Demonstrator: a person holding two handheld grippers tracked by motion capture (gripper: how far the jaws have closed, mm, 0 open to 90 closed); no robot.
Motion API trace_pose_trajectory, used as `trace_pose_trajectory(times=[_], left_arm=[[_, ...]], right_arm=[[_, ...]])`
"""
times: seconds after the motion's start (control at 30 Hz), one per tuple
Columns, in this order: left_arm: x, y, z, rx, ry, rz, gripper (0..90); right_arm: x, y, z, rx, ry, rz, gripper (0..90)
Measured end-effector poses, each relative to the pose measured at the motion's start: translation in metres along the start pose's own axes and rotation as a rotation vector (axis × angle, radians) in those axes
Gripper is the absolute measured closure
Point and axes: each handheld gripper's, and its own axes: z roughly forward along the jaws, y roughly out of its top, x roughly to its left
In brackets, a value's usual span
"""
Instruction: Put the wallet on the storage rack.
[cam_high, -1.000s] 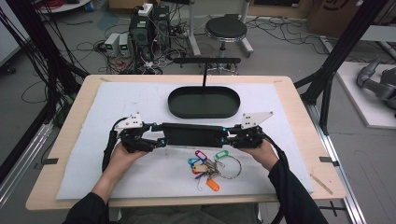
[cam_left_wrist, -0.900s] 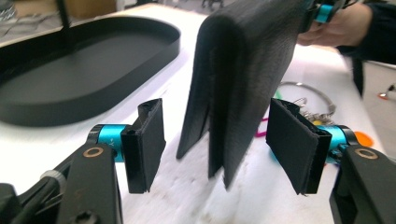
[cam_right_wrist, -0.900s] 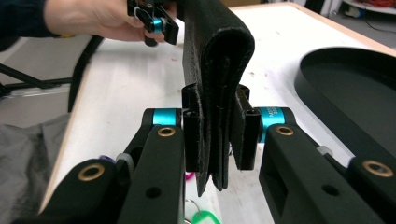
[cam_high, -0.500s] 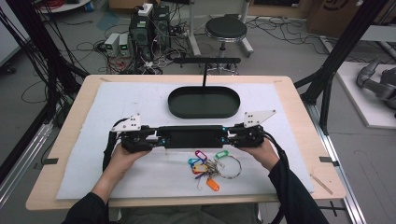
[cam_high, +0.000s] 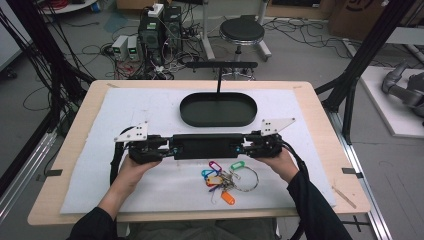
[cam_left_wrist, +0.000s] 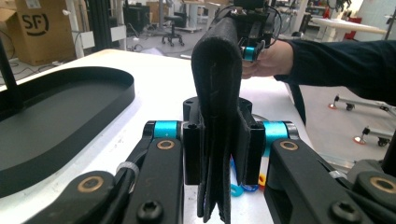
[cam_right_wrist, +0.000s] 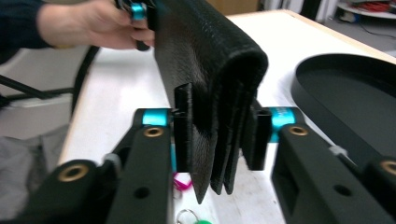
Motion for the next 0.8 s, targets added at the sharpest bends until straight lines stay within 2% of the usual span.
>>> trace_pose_trajectory(times=[0.07,0.1,0.2,0.23,0.3,0.4,0.53,0.6,0.67,0.7,0.73,0.8], left_arm=[[0.0,0.001,0.0,-0.028,-0.009,-0.01,72.9],[0.0,0.001,0.0,-0.027,-0.002,-0.011,70.4],[0.0,0.001,0.004,0.016,0.025,-0.006,57.9],[0.0,0.0,0.005,0.026,0.017,-0.016,55.8],[-0.001,0.0,0.006,0.043,0.006,0.001,61.9],[-0.003,0.002,0.006,0.037,-0.003,0.014,71.8],[-0.004,0.002,0.007,0.037,0.003,0.004,74.0],[-0.004,0.003,0.007,0.034,0.01,0.003,74.4],[-0.005,0.004,0.007,0.037,0.025,0.005,74.7],[-0.005,0.004,0.007,0.036,0.029,0.006,74.7],[-0.004,0.005,0.006,0.033,0.039,0.004,74.7],[-0.003,0.007,0.004,0.026,0.054,0.006,74.8]], right_arm=[[-0.001,0.001,-0.003,-0.022,0.034,-0.003,76.4],[-0.001,0.001,-0.003,-0.034,0.051,0.002,76.8],[0.001,0.002,-0.003,-0.029,0.067,-0.012,77.4],[0.002,0.002,-0.002,-0.017,0.071,-0.018,77.4],[0.003,0.002,0.0,-0.01,0.068,-0.024,77.3],[0.003,0.002,-0.001,-0.016,0.069,-0.022,77.1],[0.002,0.001,-0.001,-0.014,0.048,-0.011,74.9],[0.002,0.001,-0.001,-0.01,0.023,-0.015,71.0],[0.002,0.002,-0.002,-0.002,-0.034,-0.023,62.1],[0.001,0.002,-0.006,-0.008,-0.056,-0.023,54.8],[0.001,0.002,-0.006,-0.008,-0.056,-0.023,54.8],[-0.002,0.002,-0.016,-0.039,-0.139,-0.003,45.7]])
